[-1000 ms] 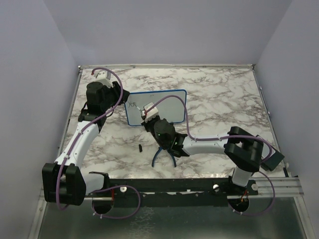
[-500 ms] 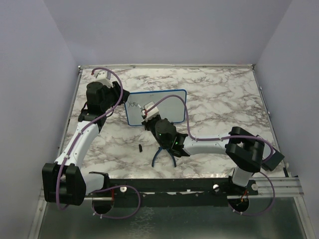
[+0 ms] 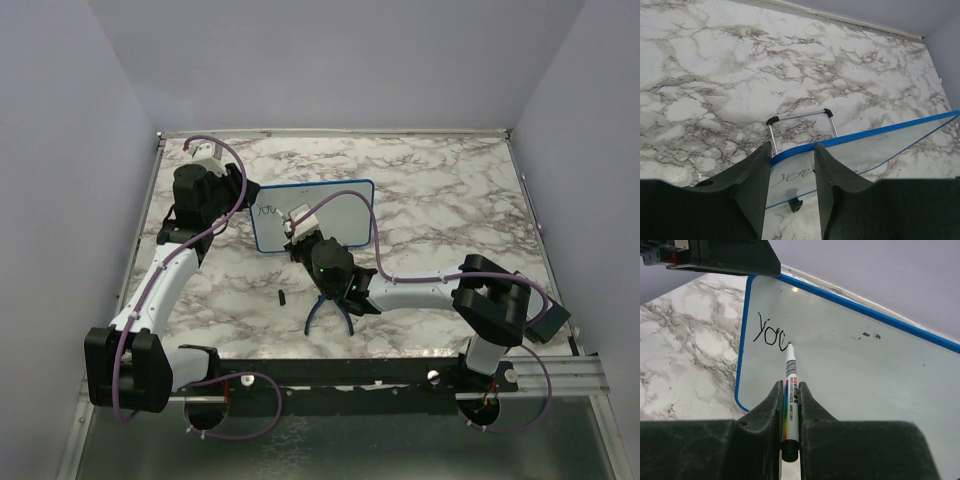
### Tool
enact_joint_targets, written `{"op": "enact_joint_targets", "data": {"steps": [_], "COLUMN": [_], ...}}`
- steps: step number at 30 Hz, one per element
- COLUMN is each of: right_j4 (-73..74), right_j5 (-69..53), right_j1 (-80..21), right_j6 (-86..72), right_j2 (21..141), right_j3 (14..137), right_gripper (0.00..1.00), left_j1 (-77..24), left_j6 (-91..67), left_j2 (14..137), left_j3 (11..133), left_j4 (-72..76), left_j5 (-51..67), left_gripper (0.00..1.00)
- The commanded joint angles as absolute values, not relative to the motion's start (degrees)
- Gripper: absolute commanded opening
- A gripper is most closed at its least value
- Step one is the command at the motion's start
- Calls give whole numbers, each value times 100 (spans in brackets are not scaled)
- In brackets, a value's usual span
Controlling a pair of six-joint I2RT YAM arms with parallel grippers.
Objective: Write a sentence on the whiteboard
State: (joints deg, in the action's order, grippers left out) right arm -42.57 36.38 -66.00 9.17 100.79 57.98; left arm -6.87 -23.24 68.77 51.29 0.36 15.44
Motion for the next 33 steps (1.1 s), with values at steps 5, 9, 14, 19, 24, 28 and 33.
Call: {"op": "enact_joint_targets", "data": {"steps": [5,9,14,19,24,28,33], "right_j4": [-4509,-4520,-4486,-4377,-4265,-4187,-4111], "right_j5": [3972,3983,3992,3998,3975,3955,3966], "right_j1": [-6554,-6555,-6549,-6555,-6557,-6558,-6561], "right_j6": [1063,1080,1064,997,901,787,710], "right_j2": [9898,9903,9937,10004,10036,10021,9968], "right_j3": [5827,5837,5837,5819,5801,5735,5639], "right_gripper": [1,1,1,1,1,1,1], "left_j1": [-706,-710,-708,-708,-706,-710,-709], "left_j6": [-2308,-2304,-2304,-2303,-2303,-2304,-2305], "left_j2": [6794,6793,6790,6787,6781,6785,6793], "left_j3": [5054,5054,5054,5054,5054,5054,5054], "left_j4": [-45,-48,-51,-47,-45,-45,-47], "left_j5": [1767,1767,1766,1771,1767,1767,1767], "left_gripper": [40,40,40,40,40,40,40]}}
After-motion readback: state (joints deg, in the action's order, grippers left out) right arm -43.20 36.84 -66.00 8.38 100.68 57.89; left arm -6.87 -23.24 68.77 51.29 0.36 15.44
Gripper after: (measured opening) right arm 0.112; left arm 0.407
